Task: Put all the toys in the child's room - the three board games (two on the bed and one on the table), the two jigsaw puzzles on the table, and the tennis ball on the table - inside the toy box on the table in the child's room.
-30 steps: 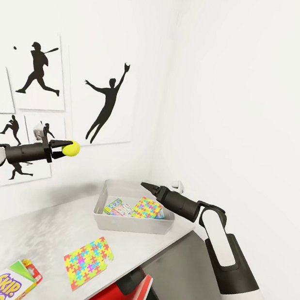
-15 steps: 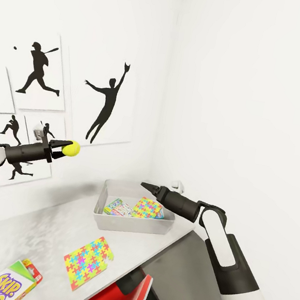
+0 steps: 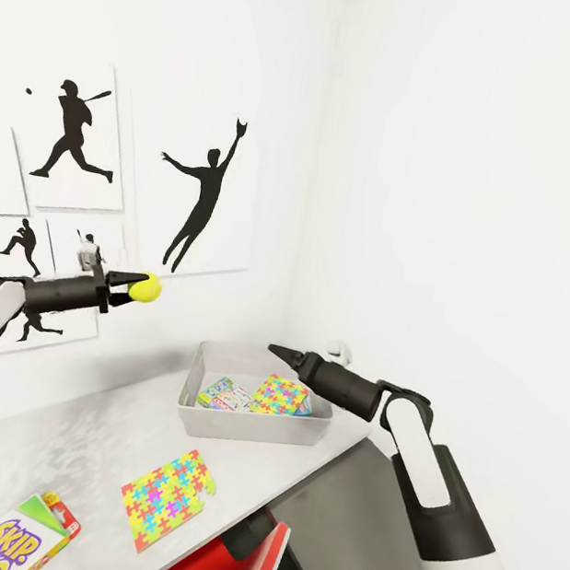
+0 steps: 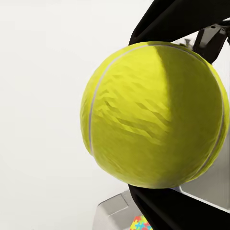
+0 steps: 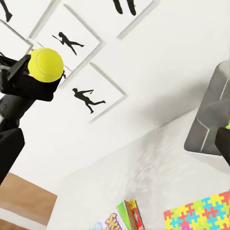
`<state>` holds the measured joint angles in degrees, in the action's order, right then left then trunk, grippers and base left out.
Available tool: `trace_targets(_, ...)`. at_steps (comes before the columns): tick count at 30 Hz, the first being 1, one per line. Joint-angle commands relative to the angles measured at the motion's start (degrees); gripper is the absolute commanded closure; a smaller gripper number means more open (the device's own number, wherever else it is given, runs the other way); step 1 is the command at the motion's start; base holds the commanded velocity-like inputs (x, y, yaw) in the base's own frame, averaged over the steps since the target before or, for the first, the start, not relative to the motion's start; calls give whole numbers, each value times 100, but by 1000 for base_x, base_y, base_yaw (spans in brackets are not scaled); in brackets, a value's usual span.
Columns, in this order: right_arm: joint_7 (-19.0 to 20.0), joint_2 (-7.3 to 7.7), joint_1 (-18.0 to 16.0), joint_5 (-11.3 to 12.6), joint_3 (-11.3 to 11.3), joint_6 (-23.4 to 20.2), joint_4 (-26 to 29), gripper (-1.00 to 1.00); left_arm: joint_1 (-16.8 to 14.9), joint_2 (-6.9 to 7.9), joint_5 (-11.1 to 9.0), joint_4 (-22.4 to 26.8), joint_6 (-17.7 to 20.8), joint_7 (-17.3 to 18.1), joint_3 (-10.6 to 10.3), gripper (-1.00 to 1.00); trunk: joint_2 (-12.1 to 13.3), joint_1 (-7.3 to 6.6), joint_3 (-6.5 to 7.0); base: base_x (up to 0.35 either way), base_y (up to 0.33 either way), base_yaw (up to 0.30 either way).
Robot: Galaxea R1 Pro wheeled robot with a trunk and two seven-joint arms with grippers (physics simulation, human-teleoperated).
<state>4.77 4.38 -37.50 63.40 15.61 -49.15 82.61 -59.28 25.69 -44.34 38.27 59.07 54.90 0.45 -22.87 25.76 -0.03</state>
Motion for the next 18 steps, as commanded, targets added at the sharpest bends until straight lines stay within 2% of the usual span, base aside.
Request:
trace_targets(1,40,1,-3,-51,3,-18,114,-100,-5,-80,21,-4,13,-89,0,100,-4,2,-3,0,0,0)
trace_targets(4,33,-5,-4,-54,3,-87,350,-100,-45,-252,25,-19,10,-512,-6,100,-4,2,-3,0,0,0)
trace_targets(6,-41,-18,-30,-60,-16,-333,559,-100,-191,-468,15,-61,14,-1158,-5,100,-4,2,-3,0,0,0)
trace_targets(8,-305,-47,-65,-50,-139,-612,721,-100,-357,-728,3,-182,7,-1860,-3,100,-4,2,-3,0,0,0)
trace_targets(9,-374,-60,-75,-46,-165,-658,746,-100,-396,-794,1,-220,2,-2001,-2,100,-4,2,-3,0,0,0)
trace_targets(10,-491,-103,-97,-40,-206,-727,781,-100,-482,-923,4,-298,-15,-2236,-2,100,-4,2,-3,0,0,0)
trace_targets(14,-656,-217,-183,-34,-270,-881,828,-100,-772,-1283,26,-571,-90,-2737,-1,100,-4,2,-3,0,0,0)
trace_targets(16,-680,-236,-215,-32,-277,-917,834,-100,-839,-1389,34,-645,-139,-2898,-2,100,-4,2,-3,0,0,0)
trace_targets(18,-701,-253,-287,-31,-286,-949,839,-100,-904,-1519,32,-714,-274,-3222,-2,100,-4,2,-3,0,0,0)
